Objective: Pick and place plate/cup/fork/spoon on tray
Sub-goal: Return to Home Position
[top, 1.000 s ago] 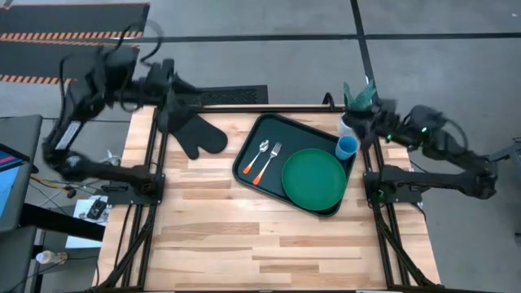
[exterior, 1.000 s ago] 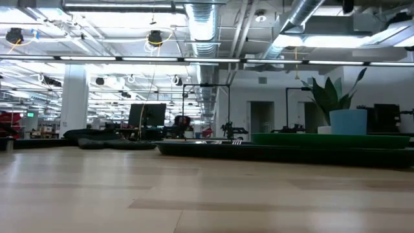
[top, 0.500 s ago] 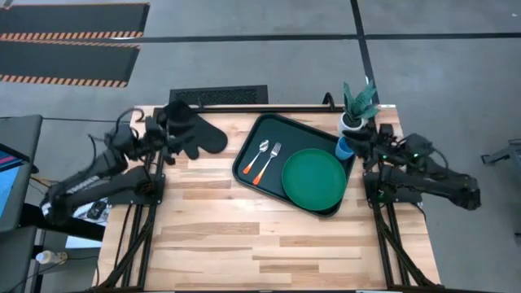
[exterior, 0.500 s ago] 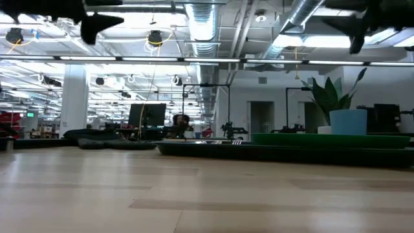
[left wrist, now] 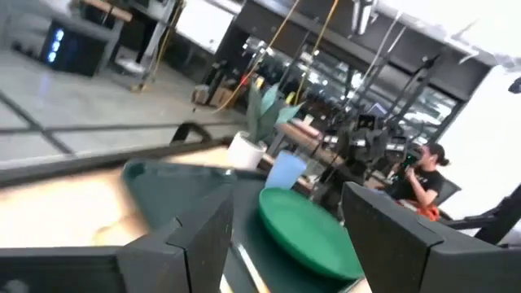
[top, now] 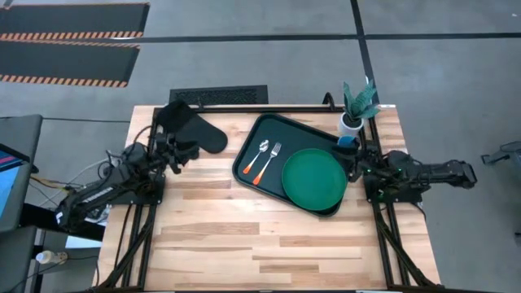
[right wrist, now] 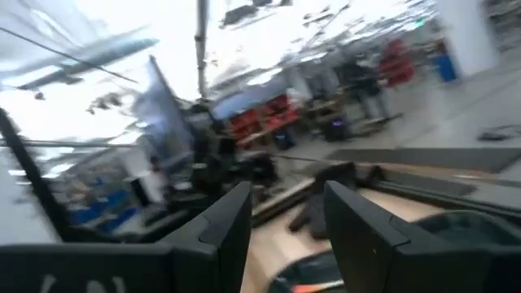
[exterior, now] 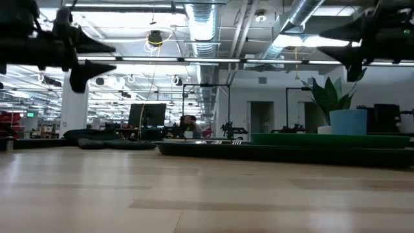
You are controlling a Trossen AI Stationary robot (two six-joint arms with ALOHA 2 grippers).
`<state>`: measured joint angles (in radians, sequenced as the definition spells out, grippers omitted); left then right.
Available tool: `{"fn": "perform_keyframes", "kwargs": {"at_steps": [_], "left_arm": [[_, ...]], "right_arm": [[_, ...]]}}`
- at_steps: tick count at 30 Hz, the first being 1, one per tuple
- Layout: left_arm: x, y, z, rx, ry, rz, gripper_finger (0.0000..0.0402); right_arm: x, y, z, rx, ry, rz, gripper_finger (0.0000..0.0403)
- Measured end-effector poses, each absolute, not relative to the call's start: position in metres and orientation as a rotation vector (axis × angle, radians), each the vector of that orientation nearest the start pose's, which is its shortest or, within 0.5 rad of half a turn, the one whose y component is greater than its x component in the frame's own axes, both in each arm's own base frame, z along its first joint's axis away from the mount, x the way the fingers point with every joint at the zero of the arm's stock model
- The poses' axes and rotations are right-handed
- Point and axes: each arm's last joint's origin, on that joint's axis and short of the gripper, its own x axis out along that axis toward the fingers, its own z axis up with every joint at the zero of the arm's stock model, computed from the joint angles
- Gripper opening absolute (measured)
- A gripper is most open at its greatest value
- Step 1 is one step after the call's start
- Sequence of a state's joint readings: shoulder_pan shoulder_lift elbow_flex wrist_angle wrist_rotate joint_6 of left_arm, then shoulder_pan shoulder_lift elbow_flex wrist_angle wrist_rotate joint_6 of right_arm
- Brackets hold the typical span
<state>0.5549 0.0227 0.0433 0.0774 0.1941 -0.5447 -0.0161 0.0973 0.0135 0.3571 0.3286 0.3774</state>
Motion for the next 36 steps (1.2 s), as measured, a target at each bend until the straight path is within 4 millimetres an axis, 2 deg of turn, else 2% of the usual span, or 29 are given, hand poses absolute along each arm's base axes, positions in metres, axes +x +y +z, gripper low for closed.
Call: {"fn": "perform_keyframes", "kwargs": {"at_steps": [6,9,12,16,19,21,26,30,36], "left_arm": [[0.085,0.046,0.174,-0.506,-0.149,0.328,0.0217],[0.085,0.045,0.173,-0.489,-0.131,0.321,0.0217],[0.086,0.046,0.171,-0.602,-0.161,0.376,0.0217],[0.089,0.039,0.178,-0.622,-0.209,0.274,0.0217],[0.09,0.03,0.19,-0.541,-0.295,0.163,0.0217],[0.092,0.024,0.189,-0.502,-0.275,0.149,0.0217],[0.095,0.016,0.179,-0.385,-0.177,0.263,0.0217],[0.094,0.016,0.179,-0.354,-0.191,0.399,0.0217],[0.096,0.014,0.173,-0.347,-0.113,0.325,0.0217]], "right_arm": [[0.099,-0.01,0.182,0.361,-0.216,-0.386,0.018],[0.101,-0.01,0.175,0.423,-0.153,-0.401,0.018],[0.101,-0.01,0.172,0.441,-0.13,-0.396,0.018],[0.101,-0.008,0.176,0.398,-0.144,-0.325,0.018],[0.102,-0.007,0.177,0.373,-0.148,-0.287,0.018],[0.102,-0.007,0.177,0.356,-0.144,-0.285,0.018],[0.101,-0.006,0.18,0.257,-0.156,-0.273,0.0179],[0.101,-0.006,0.181,0.199,-0.157,-0.275,0.0179],[0.102,-0.006,0.177,0.155,-0.105,-0.282,0.0179]]}}
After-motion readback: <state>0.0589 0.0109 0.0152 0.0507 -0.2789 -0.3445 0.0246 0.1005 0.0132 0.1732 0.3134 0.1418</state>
